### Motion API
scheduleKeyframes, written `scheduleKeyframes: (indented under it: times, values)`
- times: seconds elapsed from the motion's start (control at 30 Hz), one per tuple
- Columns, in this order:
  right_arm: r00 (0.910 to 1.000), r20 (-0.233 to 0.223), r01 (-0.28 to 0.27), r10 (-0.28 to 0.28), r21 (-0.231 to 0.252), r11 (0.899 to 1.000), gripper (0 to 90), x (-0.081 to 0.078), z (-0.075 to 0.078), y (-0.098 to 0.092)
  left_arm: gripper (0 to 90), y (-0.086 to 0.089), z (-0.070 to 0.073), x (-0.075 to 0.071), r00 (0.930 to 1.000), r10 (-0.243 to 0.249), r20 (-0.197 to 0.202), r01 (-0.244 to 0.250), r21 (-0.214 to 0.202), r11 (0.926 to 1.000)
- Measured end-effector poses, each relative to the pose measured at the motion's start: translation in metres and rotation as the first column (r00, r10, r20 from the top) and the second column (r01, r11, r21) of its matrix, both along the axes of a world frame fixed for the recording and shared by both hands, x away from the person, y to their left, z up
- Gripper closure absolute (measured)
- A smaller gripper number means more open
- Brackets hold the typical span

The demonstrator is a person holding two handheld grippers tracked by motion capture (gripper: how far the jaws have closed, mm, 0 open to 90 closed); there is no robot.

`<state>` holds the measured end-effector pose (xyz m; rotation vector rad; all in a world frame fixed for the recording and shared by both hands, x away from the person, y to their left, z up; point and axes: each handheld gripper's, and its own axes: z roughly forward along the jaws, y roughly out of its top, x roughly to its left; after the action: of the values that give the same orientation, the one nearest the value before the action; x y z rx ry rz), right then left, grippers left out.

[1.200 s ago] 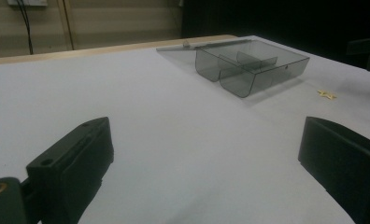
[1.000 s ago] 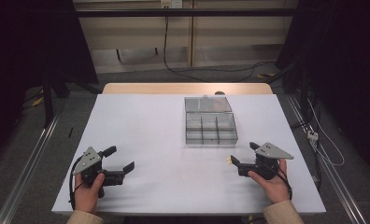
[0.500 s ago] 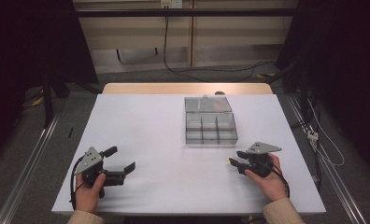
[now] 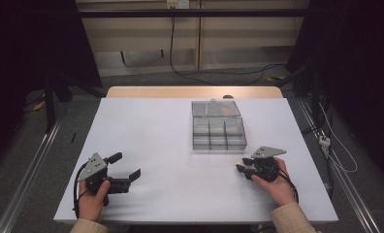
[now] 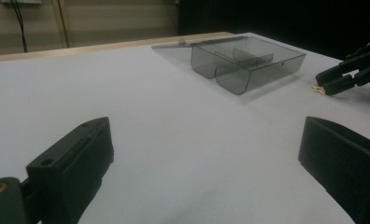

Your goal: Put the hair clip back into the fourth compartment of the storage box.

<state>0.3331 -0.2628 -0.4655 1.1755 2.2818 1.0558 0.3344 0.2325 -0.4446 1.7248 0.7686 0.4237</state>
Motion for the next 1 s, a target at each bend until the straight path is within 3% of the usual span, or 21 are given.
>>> scheduleKeyframes:
  times: [0.27,0.43,0.67,1.0]
  values:
    - [0.9998,-0.009,-0.017,0.017,0.0,1.0,73.7,0.0017,0.0006,0.0045,3.3,-0.0007,0.001,-0.0003,1.0,0.002,0.003,-0.002,-0.006,1.0]
    - [0.9999,-0.016,-0.001,0.001,0.008,1.0,73.8,0.0019,0.0007,0.0054,3.3,-0.0012,0.0007,-0.0003,1.0,0.003,0.004,-0.003,-0.007,1.0]
    - [0.9999,0.01,-0.005,0.005,-0.009,1.0,71.8,0.0023,0.0,0.0084,3.3,-0.0015,-0.0001,0.0008,1.0,-0.005,0.002,0.005,0.001,1.0]
    - [0.9996,-0.03,0.001,0.0,0.031,1.0,73.7,0.0062,-0.0006,0.0054,3.3,-0.0018,0.0009,0.0002,1.0,-0.001,0.007,0.001,-0.006,1.0]
